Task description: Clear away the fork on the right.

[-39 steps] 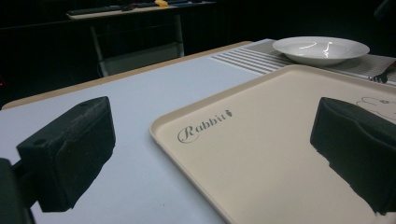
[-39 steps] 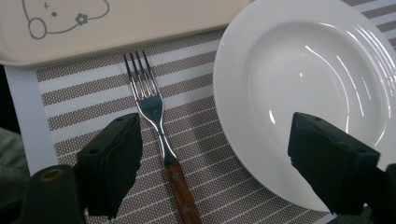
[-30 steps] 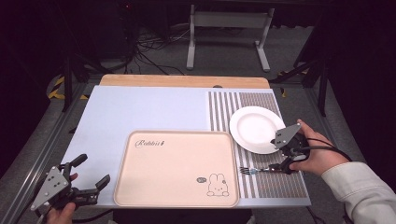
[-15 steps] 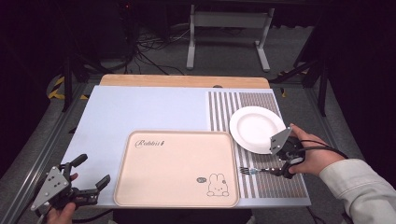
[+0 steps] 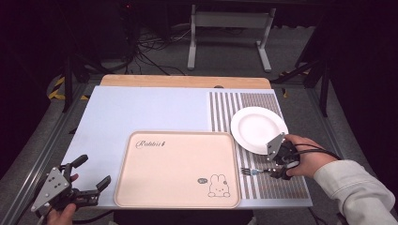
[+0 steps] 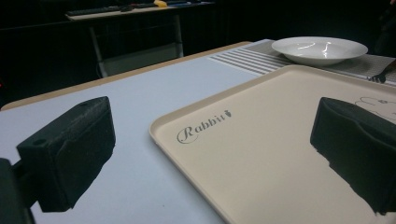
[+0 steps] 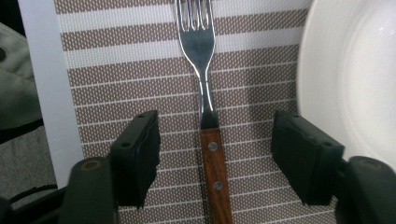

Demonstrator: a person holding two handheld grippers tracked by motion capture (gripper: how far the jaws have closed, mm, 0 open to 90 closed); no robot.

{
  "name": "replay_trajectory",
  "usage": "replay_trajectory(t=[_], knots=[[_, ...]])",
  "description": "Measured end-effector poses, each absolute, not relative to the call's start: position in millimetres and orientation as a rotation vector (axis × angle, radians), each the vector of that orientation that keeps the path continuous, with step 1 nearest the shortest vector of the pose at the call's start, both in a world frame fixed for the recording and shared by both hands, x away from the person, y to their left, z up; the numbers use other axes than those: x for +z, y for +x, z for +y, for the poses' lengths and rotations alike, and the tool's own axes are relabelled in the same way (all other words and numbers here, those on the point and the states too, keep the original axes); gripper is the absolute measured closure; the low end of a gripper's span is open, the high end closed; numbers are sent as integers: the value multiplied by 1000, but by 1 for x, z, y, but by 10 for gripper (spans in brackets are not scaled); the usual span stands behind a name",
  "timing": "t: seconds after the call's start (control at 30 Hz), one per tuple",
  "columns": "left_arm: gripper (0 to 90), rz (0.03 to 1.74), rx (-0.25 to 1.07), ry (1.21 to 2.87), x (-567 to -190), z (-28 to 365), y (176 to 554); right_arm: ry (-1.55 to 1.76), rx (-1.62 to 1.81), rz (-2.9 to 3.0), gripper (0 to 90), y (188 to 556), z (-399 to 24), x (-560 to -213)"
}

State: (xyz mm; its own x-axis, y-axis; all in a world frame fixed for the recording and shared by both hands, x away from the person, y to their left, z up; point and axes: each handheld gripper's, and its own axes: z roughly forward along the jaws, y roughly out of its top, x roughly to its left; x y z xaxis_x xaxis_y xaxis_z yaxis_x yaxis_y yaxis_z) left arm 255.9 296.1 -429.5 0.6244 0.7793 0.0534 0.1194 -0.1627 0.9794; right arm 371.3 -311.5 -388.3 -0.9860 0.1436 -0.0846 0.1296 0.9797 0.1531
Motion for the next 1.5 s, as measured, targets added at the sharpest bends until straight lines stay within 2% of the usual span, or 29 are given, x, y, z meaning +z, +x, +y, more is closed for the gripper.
replay_trajectory(t=[0.4, 0.53, 0.77, 1.5], knots=[[8, 750, 692, 1657, -430, 296, 256, 158, 91, 3074, 584, 377, -315, -405], [8, 747, 692, 1659, -430, 296, 256, 143, 77, 3085, 617, 378, -314, -408], [7, 748, 692, 1658, -430, 296, 256, 114, 42, 3106, 774, 380, -312, -412], [7, 748, 691, 1659, -430, 296, 256, 121, 71, 3098, 784, 376, -312, -405]])
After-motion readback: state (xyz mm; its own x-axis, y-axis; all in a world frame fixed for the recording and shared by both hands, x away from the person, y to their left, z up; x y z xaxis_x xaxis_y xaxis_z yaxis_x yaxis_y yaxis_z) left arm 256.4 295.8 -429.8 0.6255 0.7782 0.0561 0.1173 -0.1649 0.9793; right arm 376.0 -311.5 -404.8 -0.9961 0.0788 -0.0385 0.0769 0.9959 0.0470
